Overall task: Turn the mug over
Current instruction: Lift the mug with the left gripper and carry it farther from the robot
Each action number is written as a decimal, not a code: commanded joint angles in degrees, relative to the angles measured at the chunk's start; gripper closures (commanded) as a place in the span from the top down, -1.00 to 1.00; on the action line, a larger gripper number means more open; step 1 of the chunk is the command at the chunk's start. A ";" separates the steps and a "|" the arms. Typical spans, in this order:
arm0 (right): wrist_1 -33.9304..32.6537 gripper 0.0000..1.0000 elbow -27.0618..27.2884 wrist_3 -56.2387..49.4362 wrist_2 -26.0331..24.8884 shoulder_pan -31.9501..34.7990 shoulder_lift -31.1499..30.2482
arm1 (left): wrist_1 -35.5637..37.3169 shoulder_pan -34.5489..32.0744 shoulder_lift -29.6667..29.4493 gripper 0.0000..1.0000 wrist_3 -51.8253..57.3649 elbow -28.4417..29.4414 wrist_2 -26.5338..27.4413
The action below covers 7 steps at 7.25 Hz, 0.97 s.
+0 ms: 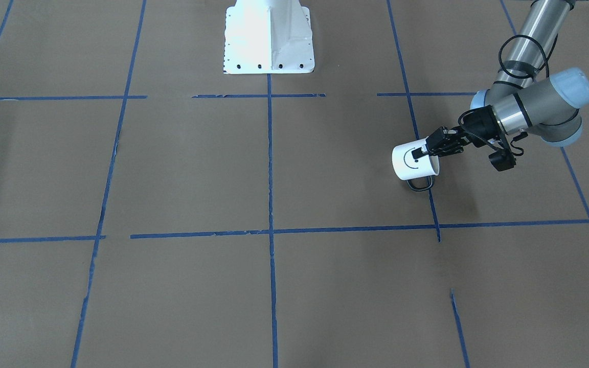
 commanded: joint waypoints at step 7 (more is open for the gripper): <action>0.00 1.00 0.00 0.01 0.00 0.00 0.00 | 40.22 0.90 -13.24 -1.00 9.11 -14.19 9.86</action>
